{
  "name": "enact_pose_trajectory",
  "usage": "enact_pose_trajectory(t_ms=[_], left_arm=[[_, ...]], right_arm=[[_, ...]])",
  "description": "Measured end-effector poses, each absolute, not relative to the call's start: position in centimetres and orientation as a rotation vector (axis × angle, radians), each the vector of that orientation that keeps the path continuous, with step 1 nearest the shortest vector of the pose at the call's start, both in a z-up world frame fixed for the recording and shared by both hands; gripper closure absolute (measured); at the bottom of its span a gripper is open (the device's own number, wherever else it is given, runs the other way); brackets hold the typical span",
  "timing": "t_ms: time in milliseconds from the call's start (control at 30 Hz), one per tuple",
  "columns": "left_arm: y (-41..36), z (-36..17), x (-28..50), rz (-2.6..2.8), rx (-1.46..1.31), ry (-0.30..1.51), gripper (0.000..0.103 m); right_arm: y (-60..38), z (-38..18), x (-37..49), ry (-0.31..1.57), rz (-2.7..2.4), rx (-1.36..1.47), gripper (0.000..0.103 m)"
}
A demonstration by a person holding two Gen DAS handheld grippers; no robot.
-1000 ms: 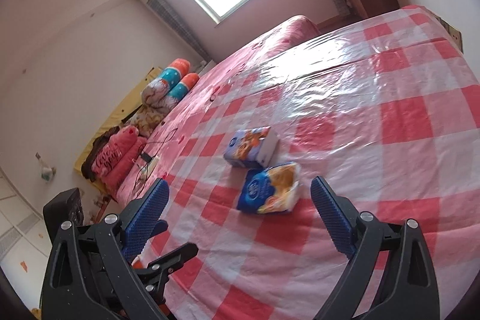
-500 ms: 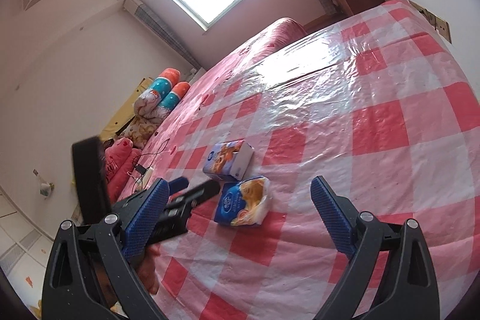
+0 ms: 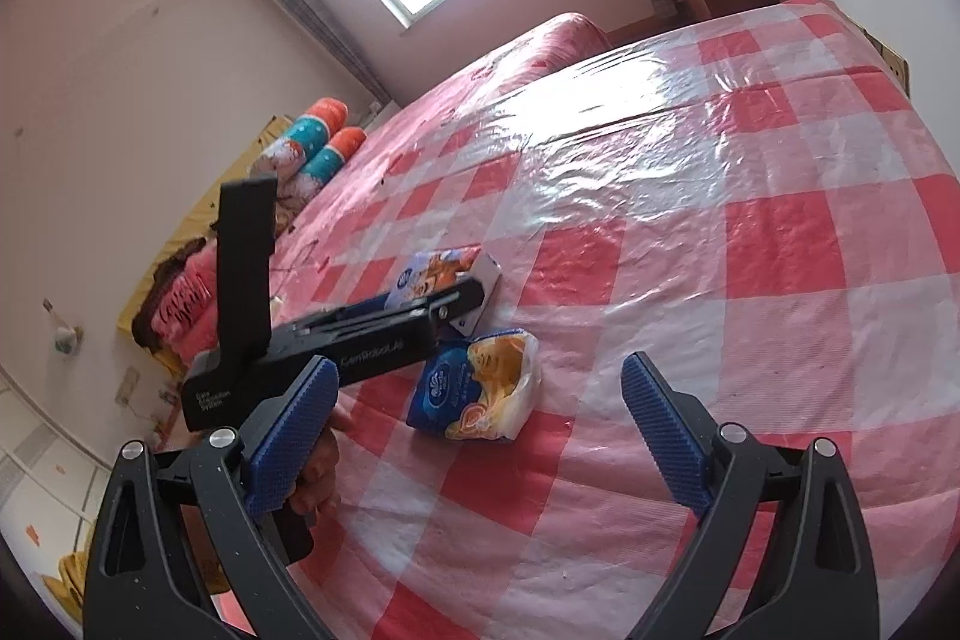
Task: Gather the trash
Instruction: 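Grasp the lavender bear-print tissue pack with the left tool and lift it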
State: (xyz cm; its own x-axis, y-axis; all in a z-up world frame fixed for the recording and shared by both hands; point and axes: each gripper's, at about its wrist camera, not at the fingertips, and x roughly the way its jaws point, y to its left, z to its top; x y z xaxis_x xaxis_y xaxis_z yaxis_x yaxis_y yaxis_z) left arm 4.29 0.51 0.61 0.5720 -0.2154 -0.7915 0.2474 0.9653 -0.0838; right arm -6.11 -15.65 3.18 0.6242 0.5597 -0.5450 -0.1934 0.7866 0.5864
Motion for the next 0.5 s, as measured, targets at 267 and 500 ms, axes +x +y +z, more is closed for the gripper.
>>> enact_pose_trajectory(t_ms=[267,500], left_arm=[[0.7,0.5,4.7,-0.253,0.02,0.895,0.019],[0.8,0.5,4.5,-0.233,0.026,0.876,0.029]], right_arm=[[-12.9,2.9,-5.6,0.819,0.435,0.388,0.009],[-11.5,2.2,-4.7,0.855,0.414,0.325,0.009]])
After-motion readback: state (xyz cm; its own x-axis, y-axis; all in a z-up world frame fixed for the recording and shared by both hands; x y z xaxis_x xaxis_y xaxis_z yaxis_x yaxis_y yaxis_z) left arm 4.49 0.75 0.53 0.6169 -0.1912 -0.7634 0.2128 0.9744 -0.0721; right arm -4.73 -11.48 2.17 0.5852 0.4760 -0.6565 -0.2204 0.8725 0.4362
